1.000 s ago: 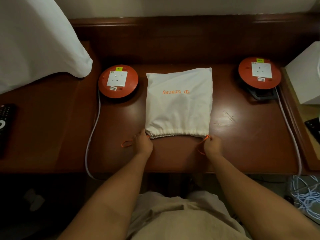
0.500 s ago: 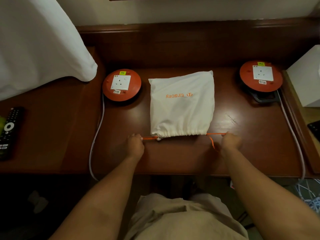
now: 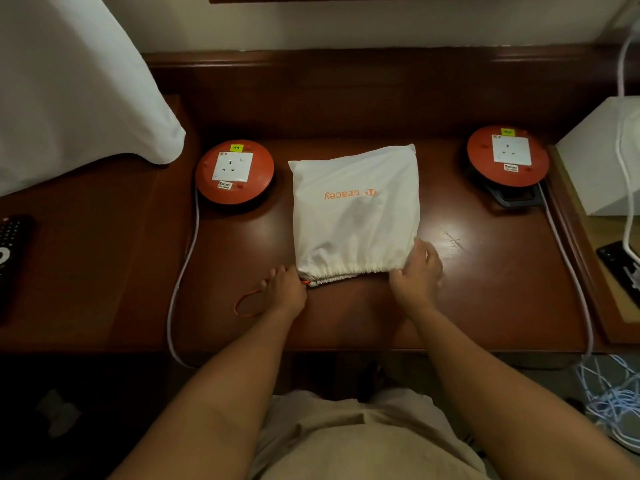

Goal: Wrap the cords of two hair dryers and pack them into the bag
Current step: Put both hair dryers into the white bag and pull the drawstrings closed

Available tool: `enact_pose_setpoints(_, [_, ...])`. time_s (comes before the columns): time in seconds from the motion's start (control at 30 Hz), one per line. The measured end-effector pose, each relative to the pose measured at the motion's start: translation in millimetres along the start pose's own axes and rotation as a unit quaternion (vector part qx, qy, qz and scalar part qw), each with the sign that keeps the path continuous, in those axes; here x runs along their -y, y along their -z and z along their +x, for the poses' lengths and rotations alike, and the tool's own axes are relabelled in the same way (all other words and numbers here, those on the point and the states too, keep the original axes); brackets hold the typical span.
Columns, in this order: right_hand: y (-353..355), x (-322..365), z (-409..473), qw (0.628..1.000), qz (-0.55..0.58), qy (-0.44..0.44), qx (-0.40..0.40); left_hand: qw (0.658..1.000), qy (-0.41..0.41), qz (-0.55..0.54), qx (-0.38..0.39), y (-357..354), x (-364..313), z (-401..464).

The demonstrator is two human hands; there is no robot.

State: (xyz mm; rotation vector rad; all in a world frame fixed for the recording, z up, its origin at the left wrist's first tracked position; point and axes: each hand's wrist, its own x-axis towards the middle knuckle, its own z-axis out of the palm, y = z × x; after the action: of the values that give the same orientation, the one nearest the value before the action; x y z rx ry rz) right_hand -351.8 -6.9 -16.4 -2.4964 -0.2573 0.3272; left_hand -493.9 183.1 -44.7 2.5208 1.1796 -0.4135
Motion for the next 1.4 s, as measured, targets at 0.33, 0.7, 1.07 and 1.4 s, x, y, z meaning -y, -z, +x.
enact_pose_setpoints(0.33, [-10,-10,7,0.991,-0.097,-0.044,0.078,0.986,0.002,-0.165,0.01,-11,-1,-3])
enact_pose_setpoints(0.7, [-2,-14,15,0.989,-0.096,-0.083,0.082,0.983,-0.016,-0.181,-0.016,-4,21,-7])
enact_pose_setpoints(1.07, [11,-8,12,0.992,0.027,-0.098,0.073,0.976,-0.043,-0.214,-0.011,-3,22,-13])
enact_pose_setpoints(1.4, [13,-23,27,0.989,-0.046,-0.136,0.033,0.992,0.048,-0.099,-0.058,14,38,-2])
